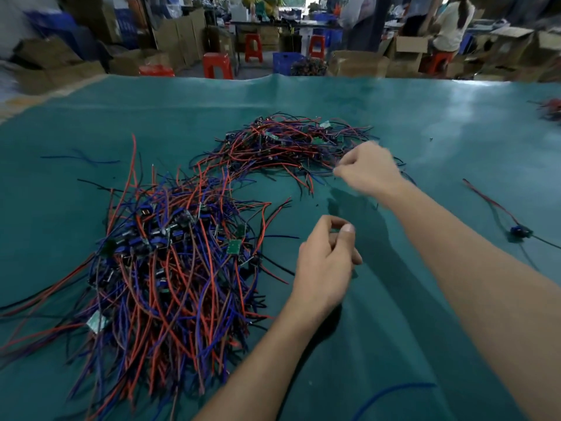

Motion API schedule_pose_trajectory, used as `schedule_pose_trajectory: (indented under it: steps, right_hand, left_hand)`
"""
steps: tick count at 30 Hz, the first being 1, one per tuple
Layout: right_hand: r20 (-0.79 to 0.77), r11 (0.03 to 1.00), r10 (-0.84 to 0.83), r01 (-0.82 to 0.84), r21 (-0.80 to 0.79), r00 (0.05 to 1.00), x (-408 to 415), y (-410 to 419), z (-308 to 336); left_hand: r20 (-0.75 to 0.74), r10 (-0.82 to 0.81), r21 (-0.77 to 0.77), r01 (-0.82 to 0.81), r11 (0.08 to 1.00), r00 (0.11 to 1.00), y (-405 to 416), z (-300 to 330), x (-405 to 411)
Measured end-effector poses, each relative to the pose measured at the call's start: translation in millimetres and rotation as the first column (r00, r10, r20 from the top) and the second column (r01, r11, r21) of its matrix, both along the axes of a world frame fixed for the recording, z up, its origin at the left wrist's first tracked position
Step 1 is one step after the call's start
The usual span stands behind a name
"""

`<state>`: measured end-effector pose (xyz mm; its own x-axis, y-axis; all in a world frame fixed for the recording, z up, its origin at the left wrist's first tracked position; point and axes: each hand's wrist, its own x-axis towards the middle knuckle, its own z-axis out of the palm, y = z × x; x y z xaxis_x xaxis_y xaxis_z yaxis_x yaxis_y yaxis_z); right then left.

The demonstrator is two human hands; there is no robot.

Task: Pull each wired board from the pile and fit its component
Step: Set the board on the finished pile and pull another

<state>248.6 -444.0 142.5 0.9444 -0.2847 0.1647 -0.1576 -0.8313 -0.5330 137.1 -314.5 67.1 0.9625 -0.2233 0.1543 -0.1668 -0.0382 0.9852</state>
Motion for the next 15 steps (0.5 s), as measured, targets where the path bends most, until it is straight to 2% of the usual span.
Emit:
schedule_pose_trajectory:
  steps: [3,7,10,12,15]
  right_hand:
    - [0.102,0.996,-0.028,0.019,0.086,0.994,-28.0,-14.1,10.1]
    - [0.157,0.931,0.086,-0.136,0.340,0.984,-89.0,-22.8,13.3]
    - [0.065,0.804,0.329,-0.316,0.503,0.942,-126.2,-14.6,4.1]
    - [-0.041,0.740,0.461,-0.359,0.569,0.886,-138.4,-7.1,-6.5]
    - [-0.171,0.673,0.609,-0.390,0.629,0.775,-145.7,-0.7,-18.1]
  left_hand:
    - [-0.045,0.032,-0.059,-0.035,0.998,0.998,-0.7,-2.5,2.5]
    - [-0.088,0.067,-0.125,-0.078,0.989,0.994,1.0,-1.8,2.2]
    - [-0.158,0.061,-0.166,-0.087,0.982,0.986,1.7,2.7,2.9]
    - [-0.187,0.029,-0.177,-0.062,0.982,0.982,2.3,4.9,2.8]
    - [-0.148,0.015,-0.062,-0.024,0.998,0.989,3.2,3.1,3.0]
